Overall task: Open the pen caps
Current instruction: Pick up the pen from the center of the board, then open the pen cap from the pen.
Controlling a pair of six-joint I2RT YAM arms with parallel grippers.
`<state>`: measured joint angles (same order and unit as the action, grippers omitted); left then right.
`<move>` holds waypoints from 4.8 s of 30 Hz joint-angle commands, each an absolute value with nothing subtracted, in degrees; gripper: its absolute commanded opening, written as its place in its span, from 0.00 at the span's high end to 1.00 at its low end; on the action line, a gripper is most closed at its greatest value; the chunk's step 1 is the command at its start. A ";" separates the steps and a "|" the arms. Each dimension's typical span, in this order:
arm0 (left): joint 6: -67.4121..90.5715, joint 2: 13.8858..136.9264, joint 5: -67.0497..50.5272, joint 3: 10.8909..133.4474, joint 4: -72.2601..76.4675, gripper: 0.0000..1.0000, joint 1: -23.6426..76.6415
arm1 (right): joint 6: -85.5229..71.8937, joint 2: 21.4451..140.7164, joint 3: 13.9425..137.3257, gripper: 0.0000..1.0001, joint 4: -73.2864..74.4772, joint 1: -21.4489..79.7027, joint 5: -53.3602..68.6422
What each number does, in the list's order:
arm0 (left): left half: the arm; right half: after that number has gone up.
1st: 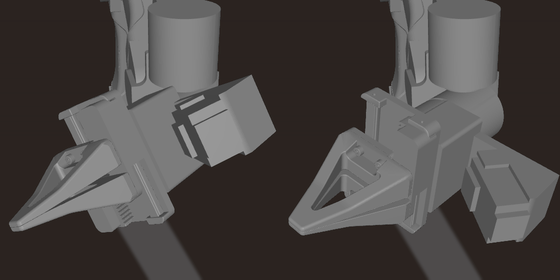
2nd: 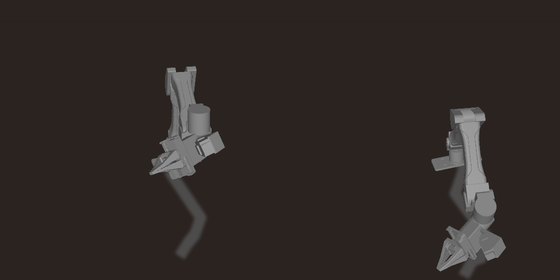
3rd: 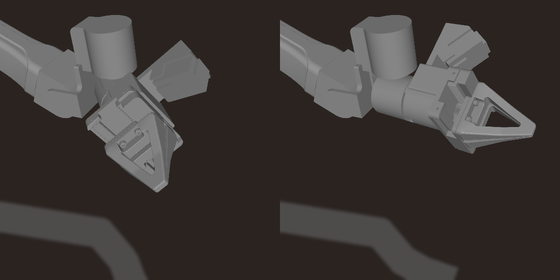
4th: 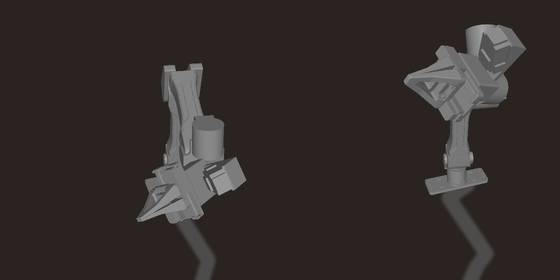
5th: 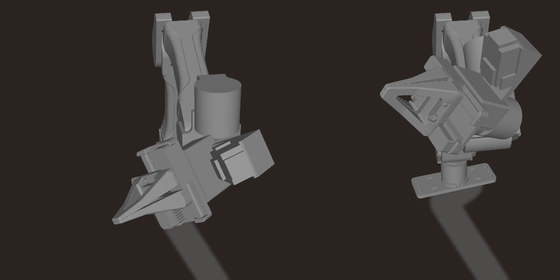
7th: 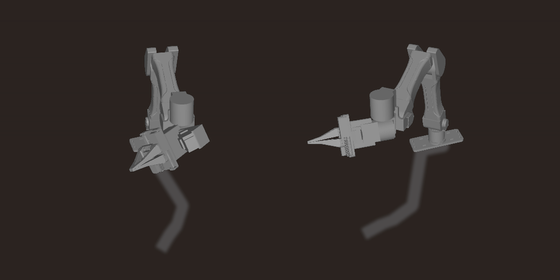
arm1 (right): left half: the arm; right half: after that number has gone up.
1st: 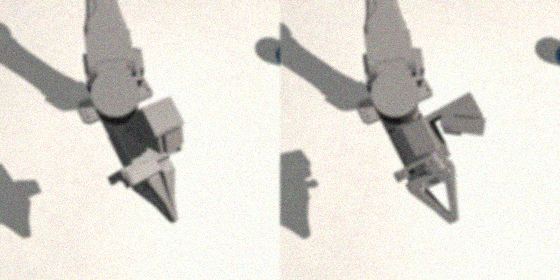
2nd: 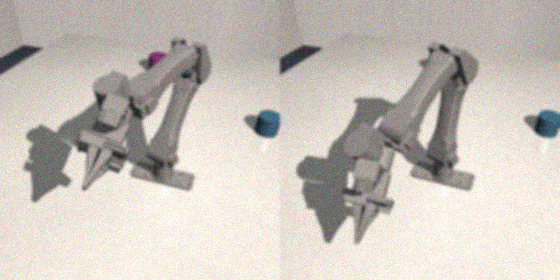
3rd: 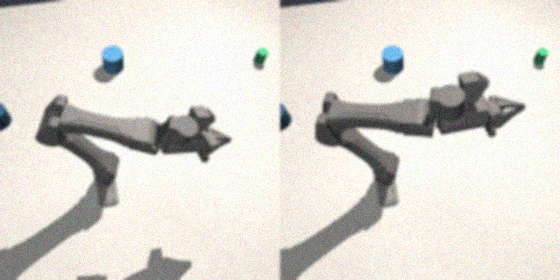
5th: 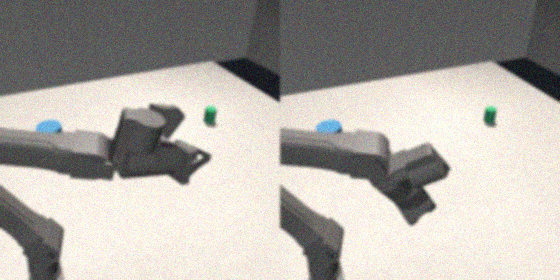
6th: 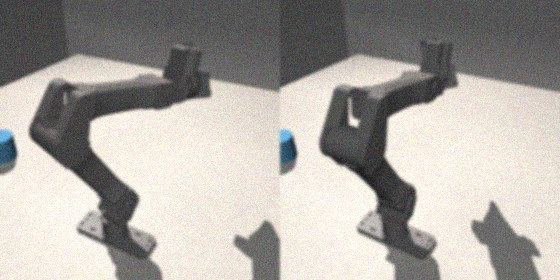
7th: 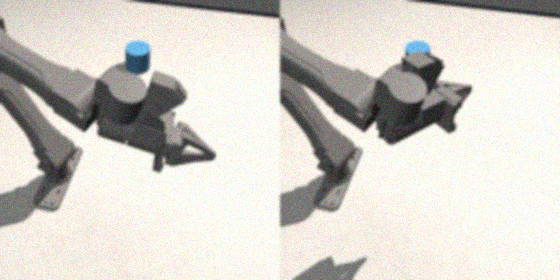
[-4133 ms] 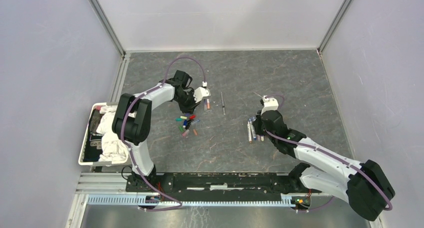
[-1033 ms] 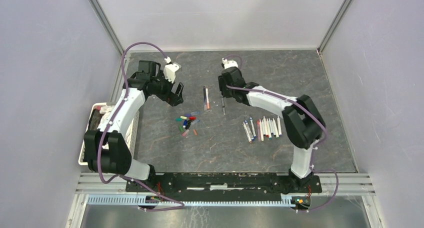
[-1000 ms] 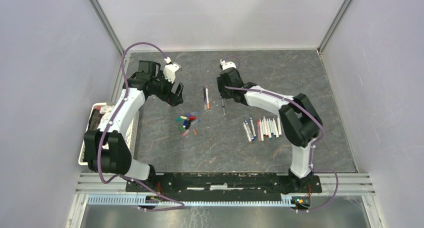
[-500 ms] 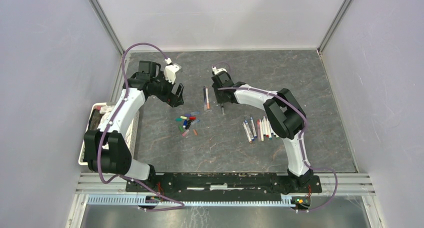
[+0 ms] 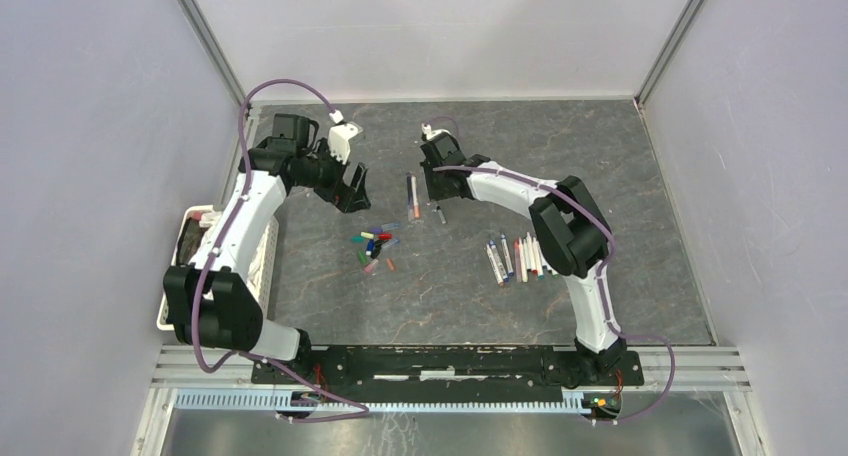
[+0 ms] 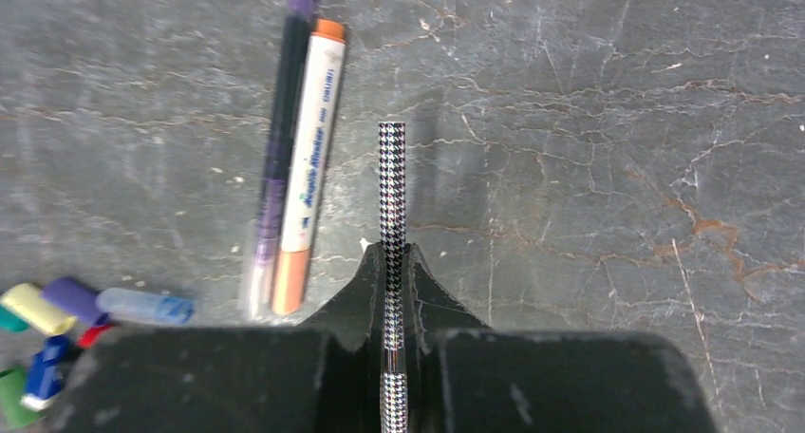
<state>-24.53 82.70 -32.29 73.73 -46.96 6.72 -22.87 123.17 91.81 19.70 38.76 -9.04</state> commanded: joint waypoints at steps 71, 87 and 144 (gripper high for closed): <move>-37.54 76.64 -37.42 70.66 -45.82 0.98 19.43 | -44.85 76.73 54.93 0.68 -22.94 47.67 -9.18; -60.77 67.48 -22.20 58.02 -55.28 0.98 30.22 | -35.47 85.28 59.69 0.38 -5.25 33.38 40.36; -59.63 71.12 -35.31 63.32 -62.58 0.53 39.99 | -42.78 87.56 43.24 1.00 -28.42 44.13 54.23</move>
